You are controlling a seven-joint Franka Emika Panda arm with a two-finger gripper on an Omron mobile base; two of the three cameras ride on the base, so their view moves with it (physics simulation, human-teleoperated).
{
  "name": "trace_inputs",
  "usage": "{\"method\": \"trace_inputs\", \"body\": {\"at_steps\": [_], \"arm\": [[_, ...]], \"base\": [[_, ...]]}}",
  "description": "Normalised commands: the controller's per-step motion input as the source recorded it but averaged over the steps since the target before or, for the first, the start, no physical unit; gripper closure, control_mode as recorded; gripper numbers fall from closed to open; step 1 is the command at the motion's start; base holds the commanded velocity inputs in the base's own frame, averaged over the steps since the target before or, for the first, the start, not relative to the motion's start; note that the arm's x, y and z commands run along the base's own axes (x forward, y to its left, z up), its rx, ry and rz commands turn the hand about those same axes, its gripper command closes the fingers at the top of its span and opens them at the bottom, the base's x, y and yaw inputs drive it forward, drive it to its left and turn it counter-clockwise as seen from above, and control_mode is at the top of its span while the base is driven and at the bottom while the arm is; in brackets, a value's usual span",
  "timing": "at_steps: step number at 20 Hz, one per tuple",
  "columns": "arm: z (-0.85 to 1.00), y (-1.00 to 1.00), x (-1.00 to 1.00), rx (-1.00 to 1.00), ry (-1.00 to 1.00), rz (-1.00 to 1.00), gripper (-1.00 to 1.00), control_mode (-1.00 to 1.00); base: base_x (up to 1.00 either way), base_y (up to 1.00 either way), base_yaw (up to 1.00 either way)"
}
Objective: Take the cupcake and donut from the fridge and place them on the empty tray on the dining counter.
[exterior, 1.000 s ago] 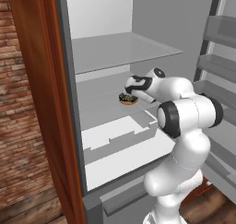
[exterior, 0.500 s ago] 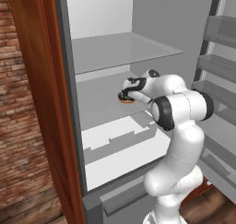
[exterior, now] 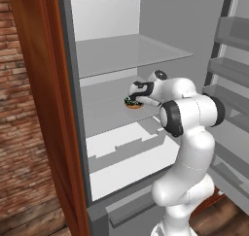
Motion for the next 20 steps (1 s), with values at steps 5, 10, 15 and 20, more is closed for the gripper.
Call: {"method": "trace_inputs", "body": {"at_steps": [5,10,15,20], "arm": [[-0.39,-0.05,-0.62,-0.01,-0.13,0.0,1.0,-1.0],[0.29,-0.15,-0.97,0.05,-0.46,0.0,1.0,-1.0],[1.0,-0.56,-1.0,0.08,-0.09,0.0,1.0,-1.0],[1.0,-0.19,-0.98,0.03,0.07,0.0,1.0,-1.0]], "base": [[0.0,0.0,0.0],[0.0,0.0,0.0],[0.0,0.0,0.0],[0.0,0.0,0.0]]}}
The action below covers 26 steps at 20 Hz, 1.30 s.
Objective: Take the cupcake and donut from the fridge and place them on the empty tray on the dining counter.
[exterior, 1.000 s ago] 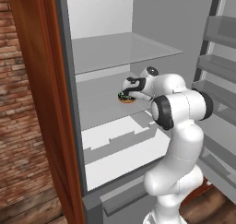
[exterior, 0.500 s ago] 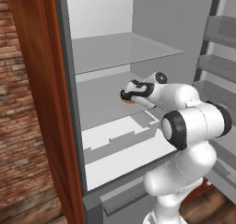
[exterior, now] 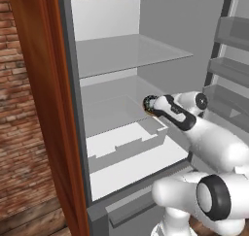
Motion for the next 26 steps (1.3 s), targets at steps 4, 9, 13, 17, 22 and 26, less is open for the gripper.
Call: {"method": "trace_inputs", "body": {"at_steps": [4,9,13,17,22,26], "arm": [[1.0,0.01,-0.93,0.0,0.18,0.0,1.0,-1.0],[1.0,0.0,-0.89,0.0,0.19,0.0,1.0,-1.0],[0.79,-0.01,-1.0,0.0,0.11,-0.04,1.0,-1.0],[0.29,-0.01,-1.0,0.0,-0.14,-0.08,1.0,-1.0],[0.36,0.0,-1.0,0.0,-0.21,-0.01,1.0,-1.0],[0.72,0.0,-1.0,0.0,-0.03,0.0,1.0,-1.0]], "base": [[0.0,0.0,0.0],[0.0,0.0,0.0],[0.0,0.0,0.0],[0.0,0.0,0.0],[0.0,0.0,0.0],[0.0,0.0,0.0]]}}
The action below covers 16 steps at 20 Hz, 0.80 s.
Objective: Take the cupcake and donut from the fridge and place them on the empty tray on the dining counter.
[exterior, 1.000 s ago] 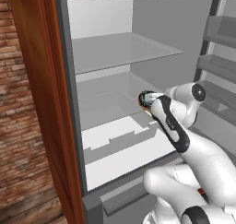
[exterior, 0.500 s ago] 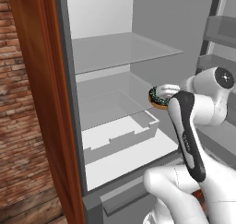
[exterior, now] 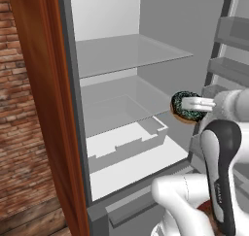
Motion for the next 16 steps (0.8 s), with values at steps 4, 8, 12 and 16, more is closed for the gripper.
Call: {"method": "trace_inputs", "body": {"at_steps": [4,8,12,16], "arm": [[0.72,0.0,-0.97,0.0,0.0,0.0,1.0,-1.0],[0.32,0.0,-0.74,0.0,0.0,0.0,1.0,1.0],[0.0,0.0,0.0,0.0,0.0,0.0,1.0,1.0],[0.0,0.0,0.0,0.0,0.0,0.0,1.0,1.0]], "base": [[0.0,0.0,0.0],[-0.25,0.0,0.0],[-0.83,0.26,-0.01],[-0.17,0.99,-0.16]]}}
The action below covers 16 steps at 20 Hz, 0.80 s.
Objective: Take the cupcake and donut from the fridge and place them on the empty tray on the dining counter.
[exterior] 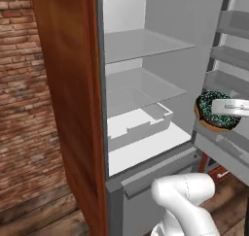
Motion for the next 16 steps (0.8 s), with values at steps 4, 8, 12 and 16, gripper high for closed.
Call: {"method": "trace_inputs", "body": {"at_steps": [4,8,12,16], "arm": [[0.0,0.0,0.0,0.0,0.0,0.0,1.0,1.0],[0.0,0.0,0.0,0.0,0.0,0.0,1.0,1.0],[0.0,0.0,0.0,0.0,0.0,0.0,1.0,1.0],[0.0,0.0,0.0,0.0,0.0,0.0,1.0,1.0]], "base": [[0.0,1.0,-0.16],[-0.08,0.84,-0.53],[0.0,0.0,-1.0],[-0.07,0.04,-1.0]]}}
